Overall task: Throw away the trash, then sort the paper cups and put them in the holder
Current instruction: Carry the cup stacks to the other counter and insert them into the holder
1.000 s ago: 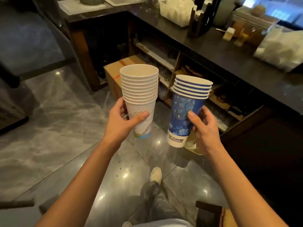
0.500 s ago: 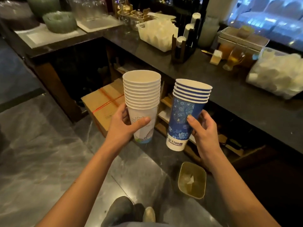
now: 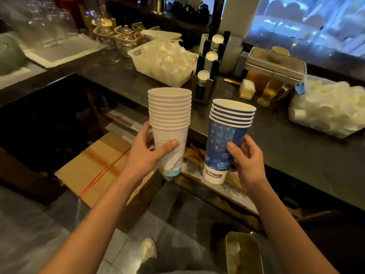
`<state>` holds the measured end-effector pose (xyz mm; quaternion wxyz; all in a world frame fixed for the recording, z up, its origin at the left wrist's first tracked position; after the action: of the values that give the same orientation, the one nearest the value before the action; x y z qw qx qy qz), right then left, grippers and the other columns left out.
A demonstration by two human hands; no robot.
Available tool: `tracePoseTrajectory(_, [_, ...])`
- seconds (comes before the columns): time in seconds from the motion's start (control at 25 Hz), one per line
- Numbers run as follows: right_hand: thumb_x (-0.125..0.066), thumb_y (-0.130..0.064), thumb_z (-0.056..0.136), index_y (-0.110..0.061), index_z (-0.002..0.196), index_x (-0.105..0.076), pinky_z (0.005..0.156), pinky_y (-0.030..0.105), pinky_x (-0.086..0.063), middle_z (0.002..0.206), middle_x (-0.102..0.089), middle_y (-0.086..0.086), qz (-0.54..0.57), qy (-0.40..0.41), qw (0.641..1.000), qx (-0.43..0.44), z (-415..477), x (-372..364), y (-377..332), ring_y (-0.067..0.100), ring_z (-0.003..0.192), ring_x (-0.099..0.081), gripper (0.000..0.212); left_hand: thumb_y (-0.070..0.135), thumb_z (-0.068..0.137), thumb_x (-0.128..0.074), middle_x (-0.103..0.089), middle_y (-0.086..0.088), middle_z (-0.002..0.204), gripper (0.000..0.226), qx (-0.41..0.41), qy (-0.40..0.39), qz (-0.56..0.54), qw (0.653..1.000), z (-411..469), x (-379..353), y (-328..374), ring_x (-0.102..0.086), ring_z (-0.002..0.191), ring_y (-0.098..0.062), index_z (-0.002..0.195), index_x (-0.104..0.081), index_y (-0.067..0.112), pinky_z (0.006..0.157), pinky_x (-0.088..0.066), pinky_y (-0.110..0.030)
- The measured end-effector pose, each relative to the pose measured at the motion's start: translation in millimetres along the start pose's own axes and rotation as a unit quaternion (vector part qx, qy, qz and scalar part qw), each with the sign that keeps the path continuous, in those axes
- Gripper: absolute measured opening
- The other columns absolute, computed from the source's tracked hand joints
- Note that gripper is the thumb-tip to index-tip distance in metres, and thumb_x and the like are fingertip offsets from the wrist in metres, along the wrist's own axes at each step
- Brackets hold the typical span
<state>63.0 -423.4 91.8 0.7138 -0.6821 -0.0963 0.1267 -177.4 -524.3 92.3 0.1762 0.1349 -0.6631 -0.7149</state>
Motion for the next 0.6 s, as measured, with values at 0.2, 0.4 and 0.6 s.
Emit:
tracePoseTrajectory(0.2, [-0.077, -0.046, 0.071, -0.022, 0.127, -0.056, 0.089, 0.033, -0.056, 0.123, -0.068, -0.005, -0.005, 0.034, 0.999, -0.006, 71, -22, 6, 0.015, 0.113, -0.065, 0.064, 0.045, 0.073, -0.081, -0.059, 0.022, 0.131, 0.102, -0.002, -0.062, -0.019, 0.998, 97, 12, -9, -0.062, 0.113, -0.002, 0.149, -0.013, 0.052, 0.081, -0.056, -0.022])
tracePoseTrajectory(0.4, [-0.08, -0.054, 0.068, -0.023, 0.131, -0.056, 0.097, 0.046, -0.052, 0.127, -0.066, -0.004, -0.02, 0.057, 0.998, -0.02, 141, -13, 17, 0.016, 0.116, -0.063, 0.074, 0.048, 0.075, -0.079, -0.049, 0.032, 0.132, 0.1, 0.019, -0.108, -0.046, 0.993, 175, 3, -20, -0.061, 0.106, 0.007, 0.147, -0.011, 0.058, 0.071, -0.056, -0.018])
tracePoseTrajectory(0.6, [-0.076, -0.051, 0.069, -0.024, 0.13, -0.056, 0.1, 0.047, -0.05, 0.127, -0.066, -0.005, -0.021, 0.039, 0.999, -0.015, 223, 14, 24, 0.016, 0.119, -0.061, 0.069, 0.054, 0.071, -0.075, -0.066, 0.015, 0.123, 0.091, 0.06, -0.138, -0.027, 0.988, 250, -24, -25, -0.069, 0.103, -0.007, 0.143, -0.02, 0.06, 0.067, -0.059, -0.027])
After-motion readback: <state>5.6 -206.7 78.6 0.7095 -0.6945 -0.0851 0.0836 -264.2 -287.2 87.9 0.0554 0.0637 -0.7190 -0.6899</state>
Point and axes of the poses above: each hand's wrist, its own z-axis towards the middle knuckle, its own x-axis out of the back of the hand, y = z × x, the point moved 3 cm from there along z, towards the middle knuckle
